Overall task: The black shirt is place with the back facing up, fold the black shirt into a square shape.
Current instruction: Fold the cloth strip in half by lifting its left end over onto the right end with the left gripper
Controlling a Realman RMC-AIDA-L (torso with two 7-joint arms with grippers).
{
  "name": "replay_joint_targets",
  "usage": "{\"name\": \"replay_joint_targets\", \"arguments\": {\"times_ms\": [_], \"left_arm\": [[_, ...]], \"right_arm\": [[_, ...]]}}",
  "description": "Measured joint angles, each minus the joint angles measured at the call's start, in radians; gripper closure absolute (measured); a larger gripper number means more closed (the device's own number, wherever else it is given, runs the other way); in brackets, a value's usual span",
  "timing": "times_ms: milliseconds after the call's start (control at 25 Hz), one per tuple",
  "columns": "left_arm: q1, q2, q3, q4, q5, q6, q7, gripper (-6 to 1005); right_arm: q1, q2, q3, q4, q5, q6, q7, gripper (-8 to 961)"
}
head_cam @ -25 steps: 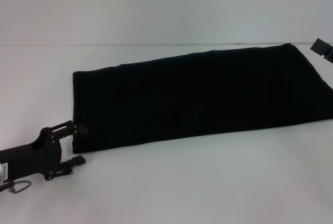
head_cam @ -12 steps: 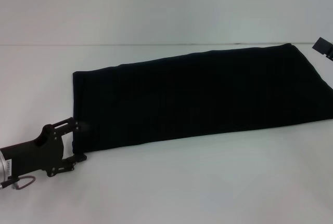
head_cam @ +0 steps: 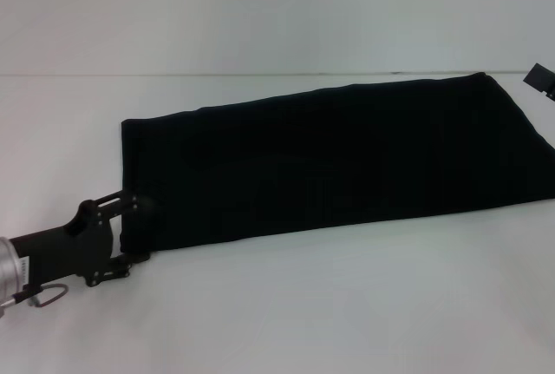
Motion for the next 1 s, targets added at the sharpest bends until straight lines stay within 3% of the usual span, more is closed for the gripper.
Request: {"name": "replay_joint_targets", "arguments": {"times_ms": [640, 1000], "left_arm": [[-0.089, -0.028, 0.003, -0.022, 0.008, -0.071, 0.011, 189], [-0.098, -0.027, 0.004, -0.022, 0.007, -0.092, 0.011, 191]], "right_arm": [[-0.002, -0.001, 0.005, 0.000, 0.000, -0.002, 0.000, 12], [-0.003, -0.002, 0.013, 0.000, 0.000, -0.008, -0.001, 11]]}}
